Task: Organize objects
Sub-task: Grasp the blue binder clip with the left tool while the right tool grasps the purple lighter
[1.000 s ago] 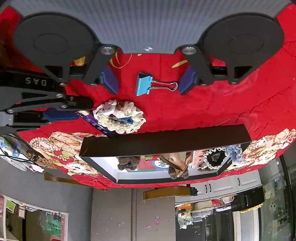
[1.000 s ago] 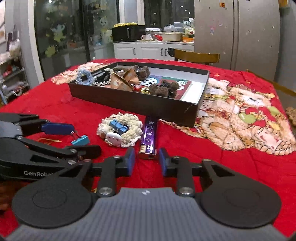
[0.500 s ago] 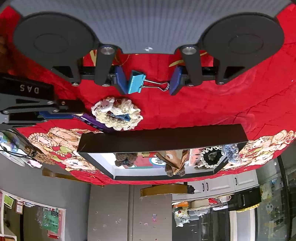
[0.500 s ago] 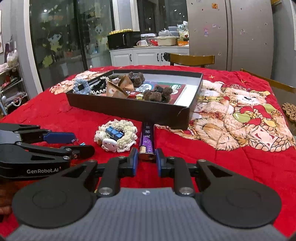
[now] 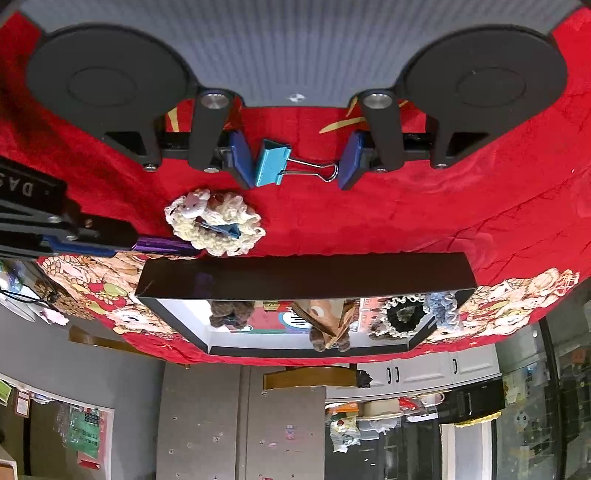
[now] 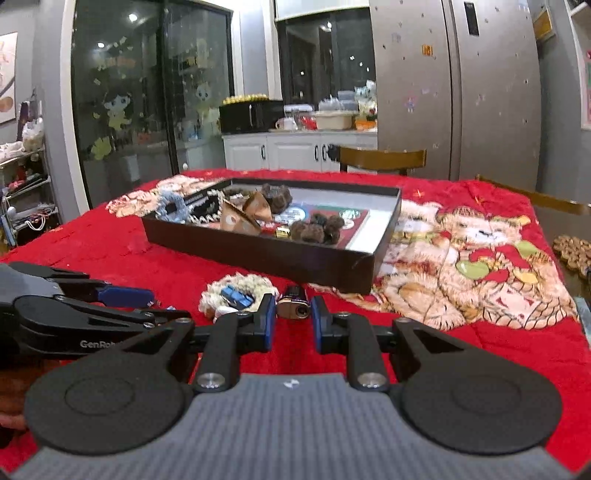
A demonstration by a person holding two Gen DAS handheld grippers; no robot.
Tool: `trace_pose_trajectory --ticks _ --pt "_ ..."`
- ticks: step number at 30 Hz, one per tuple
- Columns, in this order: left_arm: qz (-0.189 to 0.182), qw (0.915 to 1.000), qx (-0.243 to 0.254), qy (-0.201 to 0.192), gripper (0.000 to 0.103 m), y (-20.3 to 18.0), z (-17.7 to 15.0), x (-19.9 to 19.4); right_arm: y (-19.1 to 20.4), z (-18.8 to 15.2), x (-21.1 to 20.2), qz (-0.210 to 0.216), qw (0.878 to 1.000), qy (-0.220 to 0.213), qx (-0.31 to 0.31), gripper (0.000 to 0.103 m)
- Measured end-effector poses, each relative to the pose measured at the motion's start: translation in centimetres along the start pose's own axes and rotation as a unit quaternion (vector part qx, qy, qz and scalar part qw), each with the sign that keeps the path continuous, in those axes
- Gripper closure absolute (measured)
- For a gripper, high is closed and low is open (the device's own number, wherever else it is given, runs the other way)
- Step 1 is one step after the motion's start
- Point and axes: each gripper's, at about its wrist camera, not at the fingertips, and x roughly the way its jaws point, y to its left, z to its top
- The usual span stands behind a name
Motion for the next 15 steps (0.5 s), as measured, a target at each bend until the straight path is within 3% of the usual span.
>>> trace_pose_trajectory --ticks 15 --pt "0.012 0.9998 -0.014 -0.004 0.047 0.5 0.1 -0.2 0.2 1.0 -1.2 -0.011 0.999 -0.042 0.004 0.080"
